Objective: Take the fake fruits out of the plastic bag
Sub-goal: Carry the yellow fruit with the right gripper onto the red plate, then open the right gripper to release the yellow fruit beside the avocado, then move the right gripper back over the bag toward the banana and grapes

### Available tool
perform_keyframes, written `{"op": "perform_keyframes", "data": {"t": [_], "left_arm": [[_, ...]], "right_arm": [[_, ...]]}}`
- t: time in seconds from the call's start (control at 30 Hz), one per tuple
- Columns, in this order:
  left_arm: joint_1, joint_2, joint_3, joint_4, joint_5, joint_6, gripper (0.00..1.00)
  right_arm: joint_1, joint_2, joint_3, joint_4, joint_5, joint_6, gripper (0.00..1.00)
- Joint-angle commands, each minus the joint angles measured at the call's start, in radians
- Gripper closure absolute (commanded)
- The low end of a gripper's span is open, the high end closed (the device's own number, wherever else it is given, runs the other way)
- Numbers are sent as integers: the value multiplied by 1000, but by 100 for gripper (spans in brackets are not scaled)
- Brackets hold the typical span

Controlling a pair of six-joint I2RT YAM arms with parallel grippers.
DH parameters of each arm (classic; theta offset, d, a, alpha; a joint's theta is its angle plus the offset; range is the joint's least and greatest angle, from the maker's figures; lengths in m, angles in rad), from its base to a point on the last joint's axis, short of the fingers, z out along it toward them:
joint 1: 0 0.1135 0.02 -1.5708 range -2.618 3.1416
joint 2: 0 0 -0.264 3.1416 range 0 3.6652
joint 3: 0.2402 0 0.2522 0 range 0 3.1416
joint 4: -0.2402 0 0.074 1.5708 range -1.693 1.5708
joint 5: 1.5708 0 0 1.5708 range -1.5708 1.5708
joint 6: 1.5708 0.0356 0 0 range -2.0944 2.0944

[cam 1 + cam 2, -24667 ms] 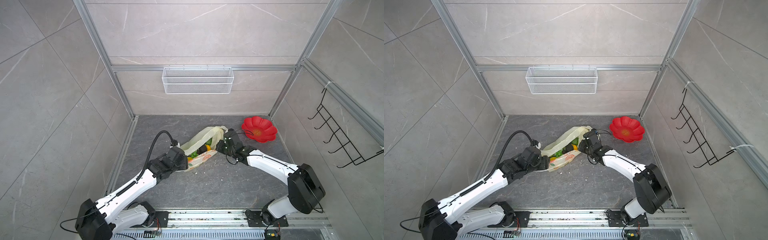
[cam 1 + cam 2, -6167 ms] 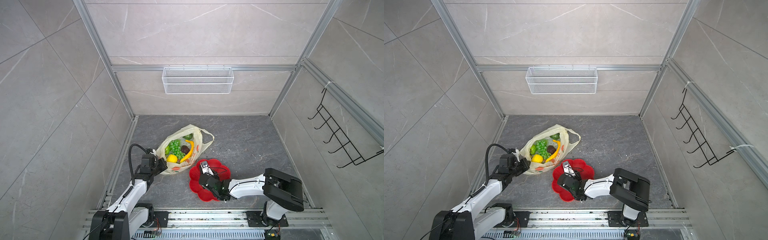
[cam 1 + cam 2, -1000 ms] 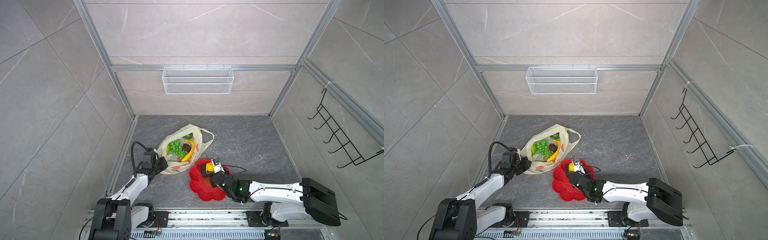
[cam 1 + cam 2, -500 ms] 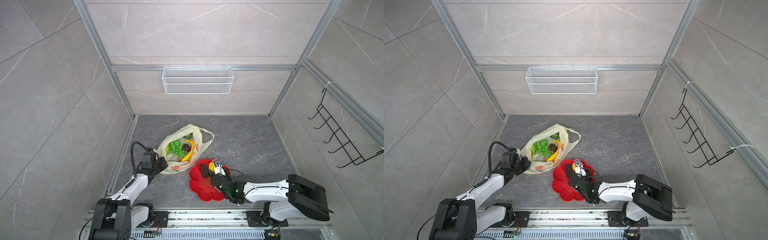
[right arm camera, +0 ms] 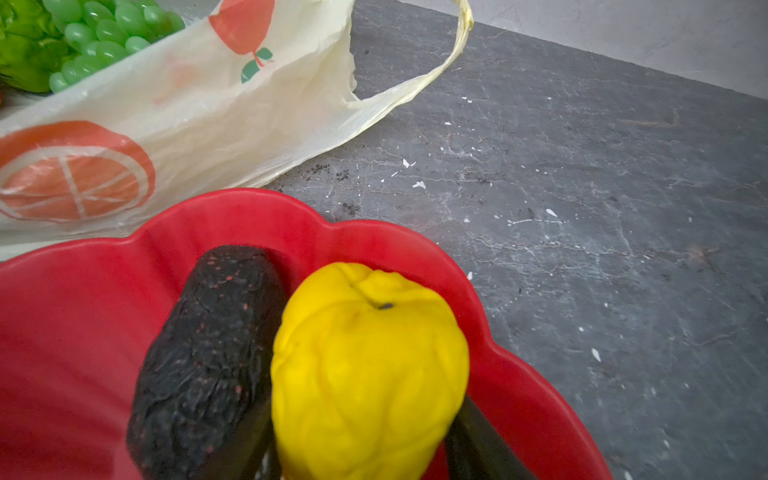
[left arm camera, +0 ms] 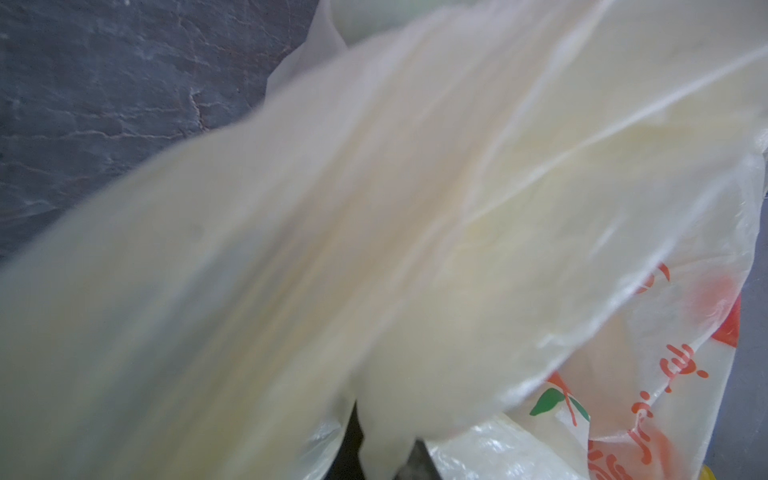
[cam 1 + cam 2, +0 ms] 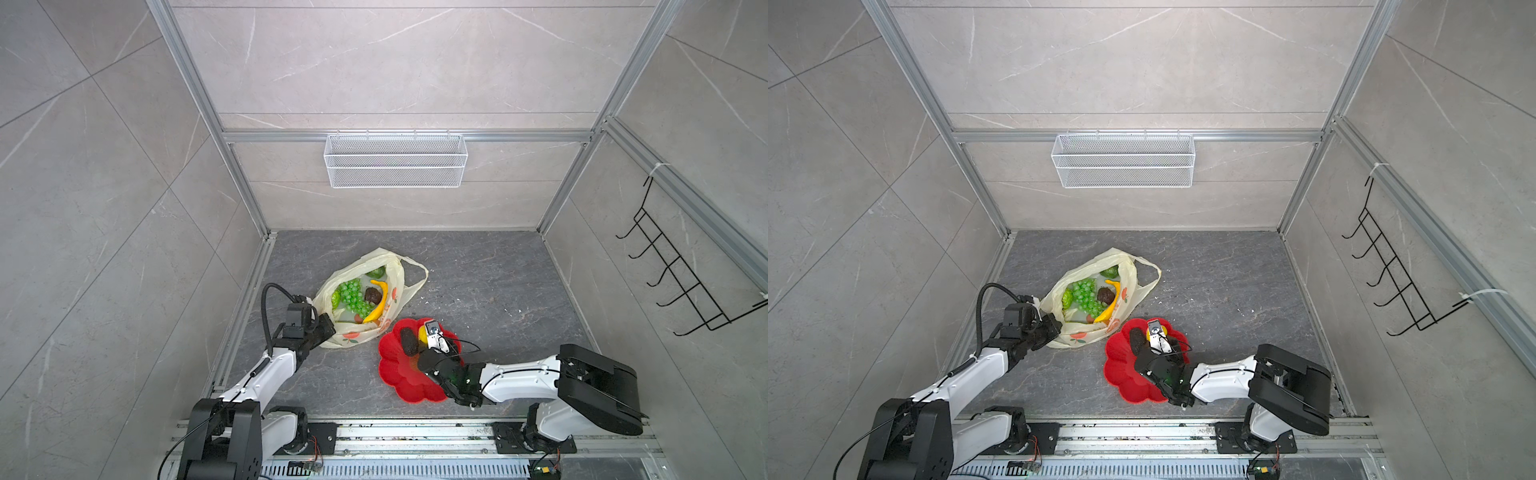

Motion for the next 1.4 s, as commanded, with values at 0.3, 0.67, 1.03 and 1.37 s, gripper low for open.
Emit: {"op": "perform_keyframes", "data": {"t": [0.3,0.67,1.03,1.37], "left_arm": [[-1,-32,-6,21,-14,27,100],[-1,-44,-10,20,-20,27,100],[-1,-42,-11,21,-21,27,100],[-1,-36,-10,26,-21,27,100]], "right_arm": [[-21,49,40,-9,-28,21,42],[-36,64,49,-12,-54,19,33],[-36,-1,17,-20,-40,42,25],[-35,-77,5,-74,-39,78,21]]}}
